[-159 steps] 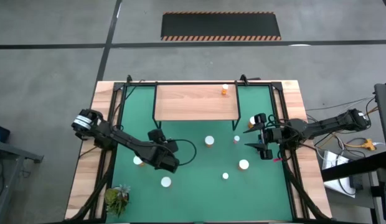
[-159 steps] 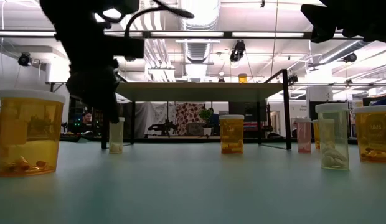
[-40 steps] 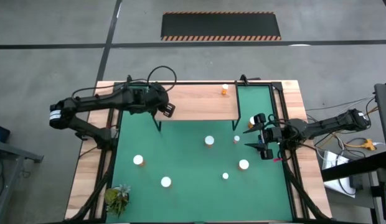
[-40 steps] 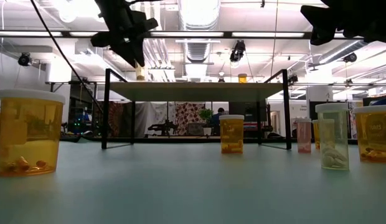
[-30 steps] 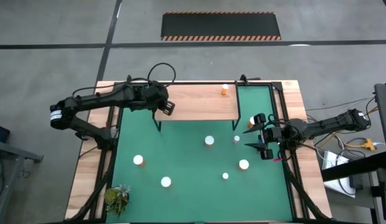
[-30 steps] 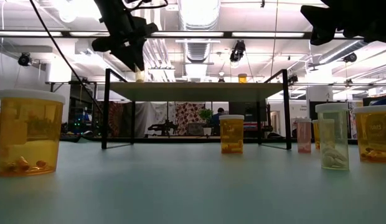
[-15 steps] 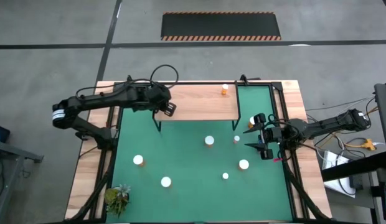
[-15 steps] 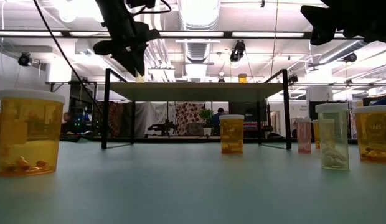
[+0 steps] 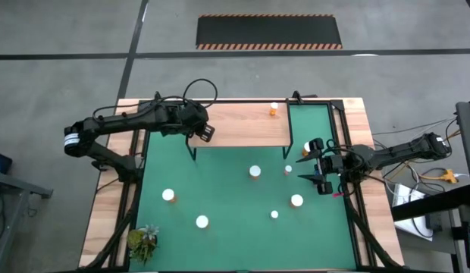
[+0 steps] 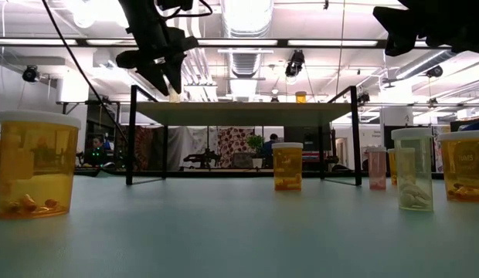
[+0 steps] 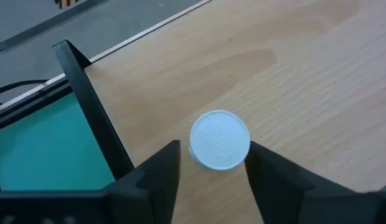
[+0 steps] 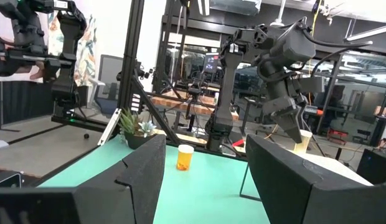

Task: Pick and place medicine bottles onto shelf by color
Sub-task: Put the small green top pill bottle on the shelf, then put the big orange pill bottle on the shelf

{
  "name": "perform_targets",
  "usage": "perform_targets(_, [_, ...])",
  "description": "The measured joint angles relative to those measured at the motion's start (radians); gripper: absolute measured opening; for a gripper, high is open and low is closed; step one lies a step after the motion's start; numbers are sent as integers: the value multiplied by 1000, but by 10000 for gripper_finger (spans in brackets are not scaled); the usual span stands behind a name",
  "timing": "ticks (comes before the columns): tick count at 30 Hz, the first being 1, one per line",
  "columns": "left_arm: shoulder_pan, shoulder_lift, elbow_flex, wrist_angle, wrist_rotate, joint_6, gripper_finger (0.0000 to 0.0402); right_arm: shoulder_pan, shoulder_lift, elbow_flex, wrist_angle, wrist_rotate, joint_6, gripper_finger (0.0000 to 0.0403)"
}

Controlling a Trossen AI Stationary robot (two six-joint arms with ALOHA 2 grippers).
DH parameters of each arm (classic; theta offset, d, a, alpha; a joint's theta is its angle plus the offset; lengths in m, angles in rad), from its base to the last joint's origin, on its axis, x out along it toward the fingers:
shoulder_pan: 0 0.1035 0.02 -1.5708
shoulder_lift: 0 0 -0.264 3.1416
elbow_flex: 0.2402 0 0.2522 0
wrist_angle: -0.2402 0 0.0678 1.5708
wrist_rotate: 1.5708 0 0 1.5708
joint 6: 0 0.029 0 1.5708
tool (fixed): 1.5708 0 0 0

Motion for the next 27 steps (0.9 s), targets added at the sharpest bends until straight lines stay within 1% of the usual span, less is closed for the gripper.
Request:
perform_targets(4, [0, -9, 0, -1, 3, 29, 199, 0, 0, 0, 0, 0, 0, 215])
perform_targets(9, [0, -25, 44, -53, 32, 50, 211, 0, 0, 0, 0, 0, 0, 215])
perform_targets(12, [0, -41, 83, -93, 100, 46, 212, 0, 0, 0, 0, 0, 0, 215])
perform_targets(16, [-21, -66, 113, -97, 242, 26, 212, 0, 0, 0, 0, 0, 0, 215])
perform_targets(18, [-58, -78, 114, -95, 272, 3, 212, 0, 0, 0, 0, 0, 0, 215])
perform_targets(21, [-137, -85, 114, -95, 276, -34, 212, 0, 0, 0, 2, 0, 0, 215])
perform_targets(27, [-351, -74, 114, -84, 273, -168, 212, 0, 0, 0, 7, 0, 0, 215])
